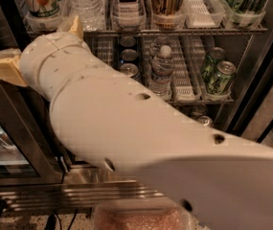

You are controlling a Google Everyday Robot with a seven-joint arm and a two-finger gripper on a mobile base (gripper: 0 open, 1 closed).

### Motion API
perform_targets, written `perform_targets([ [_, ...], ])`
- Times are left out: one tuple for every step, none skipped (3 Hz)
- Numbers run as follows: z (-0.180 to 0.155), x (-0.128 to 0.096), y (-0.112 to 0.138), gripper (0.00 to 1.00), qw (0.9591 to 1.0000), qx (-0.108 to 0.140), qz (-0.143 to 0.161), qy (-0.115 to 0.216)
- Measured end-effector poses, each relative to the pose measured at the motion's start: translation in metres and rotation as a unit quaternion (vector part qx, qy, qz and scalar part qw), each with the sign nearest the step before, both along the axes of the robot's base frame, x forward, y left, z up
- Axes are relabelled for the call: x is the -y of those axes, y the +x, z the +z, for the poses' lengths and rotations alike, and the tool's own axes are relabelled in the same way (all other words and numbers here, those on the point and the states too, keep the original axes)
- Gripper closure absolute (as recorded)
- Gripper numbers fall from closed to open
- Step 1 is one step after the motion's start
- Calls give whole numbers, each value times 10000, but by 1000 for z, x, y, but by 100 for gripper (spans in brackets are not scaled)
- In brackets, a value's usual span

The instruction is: Pick 7up can from top shelf of fridge

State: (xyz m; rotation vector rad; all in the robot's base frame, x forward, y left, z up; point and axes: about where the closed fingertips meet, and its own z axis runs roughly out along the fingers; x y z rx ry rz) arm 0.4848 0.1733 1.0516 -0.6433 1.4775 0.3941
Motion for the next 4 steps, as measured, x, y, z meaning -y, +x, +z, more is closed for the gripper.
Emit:
perform_targets([
  [4,-3,8,0,9997,235,-76,-55],
  [8,-7,27,0,9974,658,-204,-230],
  [11,-15,43,4,9944,957,-292,-341],
  [14,-24,55,16,9913,1178,-407,-420],
])
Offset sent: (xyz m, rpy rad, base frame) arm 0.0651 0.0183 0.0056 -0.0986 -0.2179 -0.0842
